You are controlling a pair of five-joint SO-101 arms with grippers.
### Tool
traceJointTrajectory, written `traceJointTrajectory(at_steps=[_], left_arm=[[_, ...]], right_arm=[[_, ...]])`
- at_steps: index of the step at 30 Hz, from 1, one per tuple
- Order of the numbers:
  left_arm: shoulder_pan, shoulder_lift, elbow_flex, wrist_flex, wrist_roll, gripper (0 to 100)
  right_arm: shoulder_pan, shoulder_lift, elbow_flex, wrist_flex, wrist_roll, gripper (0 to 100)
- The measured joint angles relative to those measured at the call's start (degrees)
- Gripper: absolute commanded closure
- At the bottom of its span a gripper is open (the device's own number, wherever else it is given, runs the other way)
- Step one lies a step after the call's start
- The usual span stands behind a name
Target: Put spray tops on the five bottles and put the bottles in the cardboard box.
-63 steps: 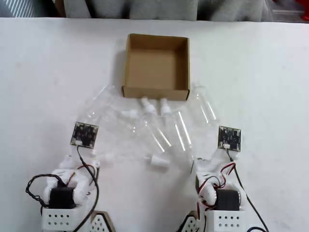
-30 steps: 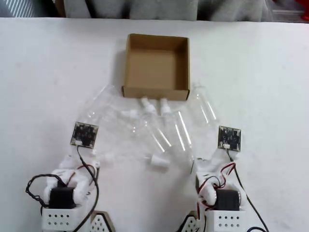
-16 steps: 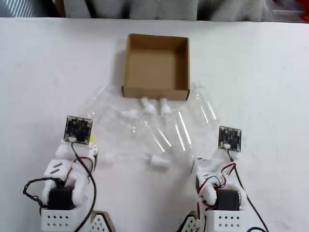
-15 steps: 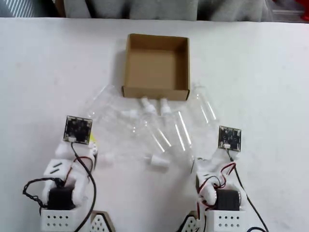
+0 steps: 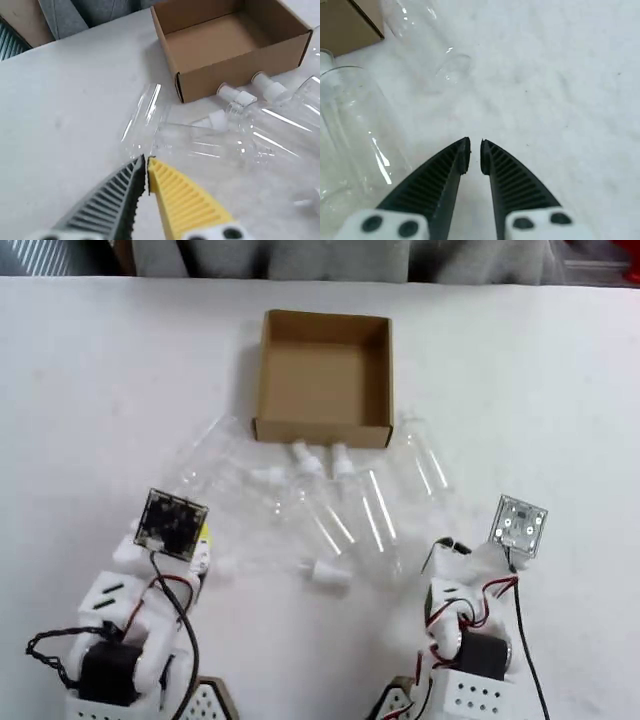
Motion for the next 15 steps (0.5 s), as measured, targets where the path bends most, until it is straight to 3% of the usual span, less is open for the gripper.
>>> traceJointTrajectory(at_steps=[4,15], left_arm=[[0.2,6.4,-4.1,0.0,-0.1,98],[0.5,45.1,-23.4,0.0,-1.3,98]], right_arm=[[1.6,0.0,0.0,0.0,0.0,97.1],[3.5,0.0,0.0,0.0,0.0,97.1]])
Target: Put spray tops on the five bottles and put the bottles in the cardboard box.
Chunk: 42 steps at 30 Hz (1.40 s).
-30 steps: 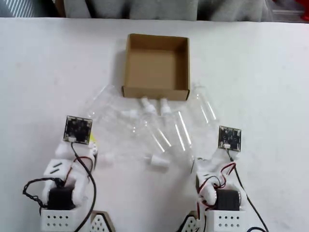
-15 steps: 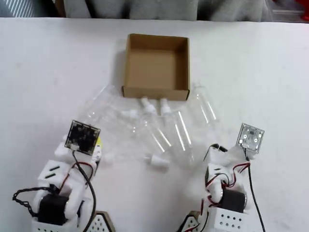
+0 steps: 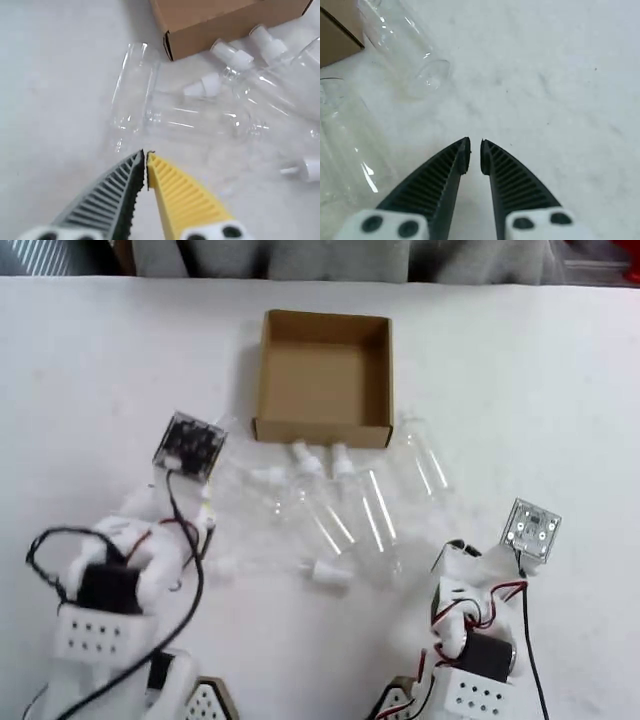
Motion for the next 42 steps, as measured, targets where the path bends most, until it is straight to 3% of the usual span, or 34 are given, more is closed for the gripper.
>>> traceJointTrajectory(at_steps=[9,18,26,35,42], left_arm=[[6.5,20.6,-9.2,0.5,-23.5,98],[12.4,27.3,-10.7,3.0,-47.6,80],[12.4,36.7,-18.5,4.7,-56.2,79],[12.4,58.2,-35.6,7.6,-57.0,79],[12.5,62.8,-39.6,7.6,-56.3,70]], right_arm=[[0.0,0.0,0.0,-3.9,0.4,97.1],[3.7,0.0,0.0,-3.9,20.0,97.4],[3.7,0.0,0.0,-3.9,23.3,97.3],[3.7,0.0,0.0,-3.9,23.3,97.1],[3.5,0.0,0.0,-3.9,23.3,97.1]])
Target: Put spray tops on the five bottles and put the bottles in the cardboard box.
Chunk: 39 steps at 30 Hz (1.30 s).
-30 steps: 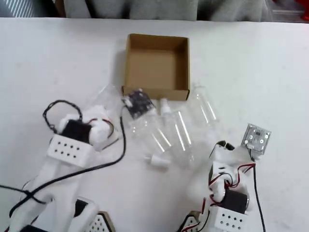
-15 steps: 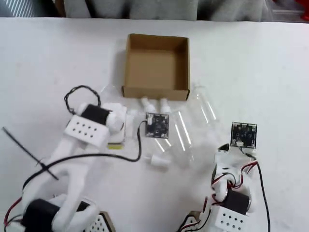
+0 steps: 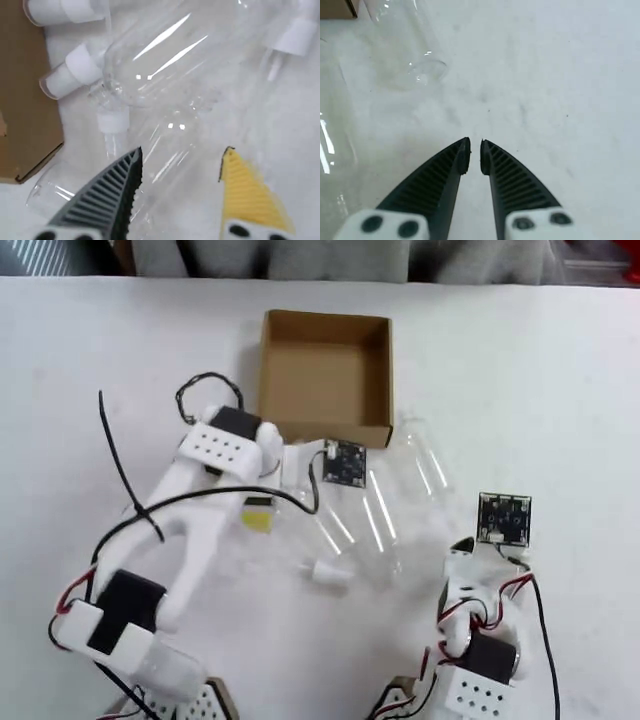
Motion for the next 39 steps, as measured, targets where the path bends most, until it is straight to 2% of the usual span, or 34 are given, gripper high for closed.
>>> traceJointTrajectory(at_steps=[9,15,22,25,30,39], left_arm=[[0.0,0.5,-0.1,-0.4,0.0,70],[0.0,0.5,4.7,-7.6,0.0,70],[0.0,0.7,6.9,-10.7,0.0,70],[0.2,4.3,7.2,-13.8,0.0,70],[-0.1,10.5,5.5,-14.3,0.0,70],[-0.2,11.0,5.0,-13.6,0.0,88]], right_arm=[[0.0,0.0,0.0,0.0,0.0,97.1],[0.0,0.0,0.0,0.0,0.0,97.1],[0.0,0.0,0.0,0.0,0.0,97.1],[0.0,0.0,0.0,0.0,0.0,97.1],[0.0,0.0,0.0,0.0,0.0,97.1],[0.0,0.0,0.0,0.0,0.0,97.1]])
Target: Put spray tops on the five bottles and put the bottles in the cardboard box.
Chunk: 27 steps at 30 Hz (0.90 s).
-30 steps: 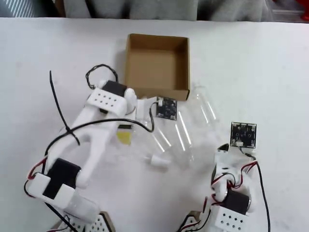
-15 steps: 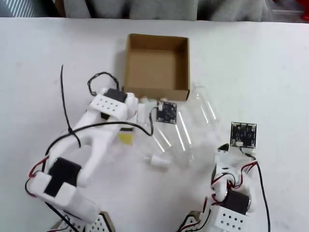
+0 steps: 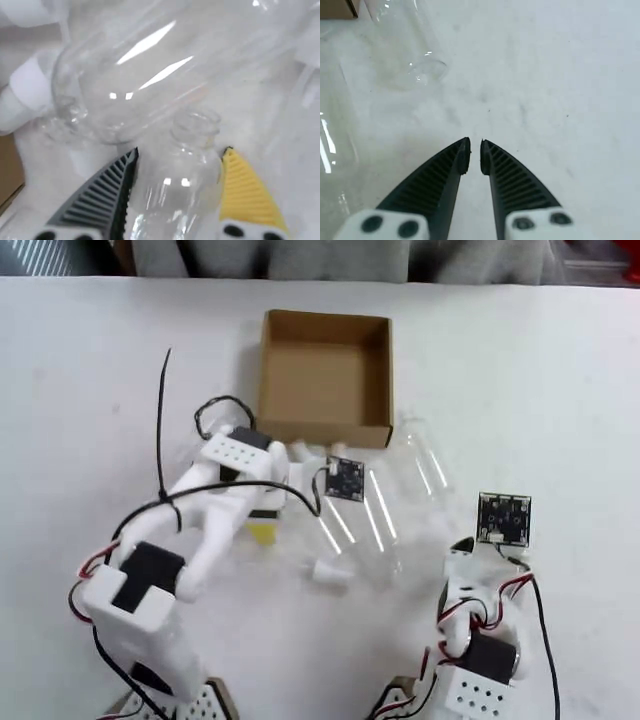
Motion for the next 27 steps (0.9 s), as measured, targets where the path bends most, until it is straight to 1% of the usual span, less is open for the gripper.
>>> traceJointTrajectory(at_steps=[4,8,11,16,20,22,24,27], left_arm=[[0.0,0.0,0.0,0.2,0.4,88],[-0.1,0.1,-3.0,3.1,6.8,89],[-0.1,0.1,-9.1,8.6,12.1,89],[-0.1,0.1,-19.7,19.2,23.2,89],[-0.9,0.1,-24.5,25.2,30.6,89],[-1.8,0.1,-25.1,27.4,32.4,89],[-2.7,-0.6,-24.8,27.8,33.1,89],[-4.4,-6.3,-19.1,26.3,33.4,89]], right_arm=[[0.0,0.0,0.0,0.0,0.0,97.1],[0.0,0.0,0.0,0.0,0.0,97.1],[0.0,0.0,0.0,0.0,0.0,97.1],[0.0,0.0,0.0,0.0,0.0,97.1],[0.0,0.0,0.0,0.0,0.0,97.1],[0.0,0.0,0.0,0.0,0.0,97.1],[0.0,0.0,0.0,0.0,0.0,97.1],[0.0,0.0,0.0,0.0,0.0,97.1]])
